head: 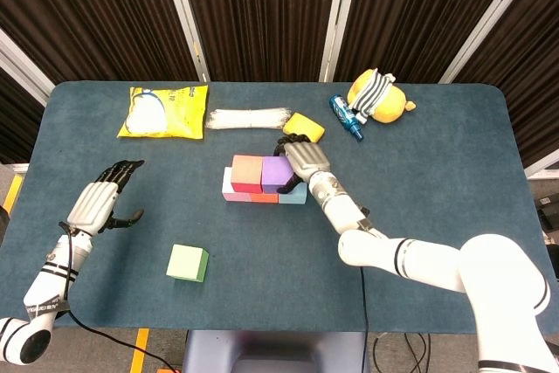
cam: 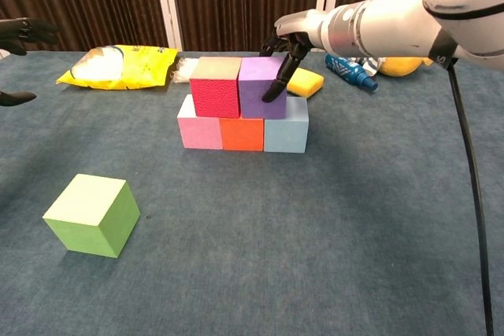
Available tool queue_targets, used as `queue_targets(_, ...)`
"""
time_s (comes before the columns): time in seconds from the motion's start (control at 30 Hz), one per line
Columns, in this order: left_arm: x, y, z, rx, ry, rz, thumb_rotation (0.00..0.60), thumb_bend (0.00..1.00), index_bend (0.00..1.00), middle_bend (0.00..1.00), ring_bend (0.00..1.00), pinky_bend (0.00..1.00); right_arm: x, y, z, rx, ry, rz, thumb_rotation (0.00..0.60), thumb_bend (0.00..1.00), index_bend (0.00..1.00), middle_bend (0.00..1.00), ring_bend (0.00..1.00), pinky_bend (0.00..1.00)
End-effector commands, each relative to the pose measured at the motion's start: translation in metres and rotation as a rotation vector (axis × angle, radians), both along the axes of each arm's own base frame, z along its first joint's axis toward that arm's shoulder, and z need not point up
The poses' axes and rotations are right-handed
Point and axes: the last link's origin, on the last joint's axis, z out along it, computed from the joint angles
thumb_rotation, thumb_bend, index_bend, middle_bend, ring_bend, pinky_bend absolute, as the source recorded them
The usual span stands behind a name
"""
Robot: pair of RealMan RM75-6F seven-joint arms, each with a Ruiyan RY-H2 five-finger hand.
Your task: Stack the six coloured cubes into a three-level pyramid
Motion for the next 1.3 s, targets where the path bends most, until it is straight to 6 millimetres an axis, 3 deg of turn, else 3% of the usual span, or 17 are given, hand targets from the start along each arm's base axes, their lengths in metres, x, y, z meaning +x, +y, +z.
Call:
queue_targets(0.03,-0.0005,-0.0002,0.0000,-0.001,0.002,0.000,0.600,0.33,0.00,0.06,0.00,0.12,-0.0003,0.0002,0.0007,-0.003,0.002,-0.001,0.597,0.19,0.46,0.22,0.02,0.09)
queue_targets(1.13,-0.0046,0.0005,-0.0039,-0.010,-0.006,0.011,0.600,0.33,0.00,0.06,0.00,0.12,0.0001,-0.0007,-0.0030,-0.001,0.014,-0.010,0.589,0.19,0.43,0.22,0.02,0.07)
queue_targets(1.3,-0.0048,0.0005,-0.0039,-0.009,-0.007,0.012,0.600,0.33,0.00,0.06,0.00,0.12,-0.0001,0.0002,-0.0038,0.003,0.020,-0.007,0.590,0.19,0.37,0.22,0.00,0.05)
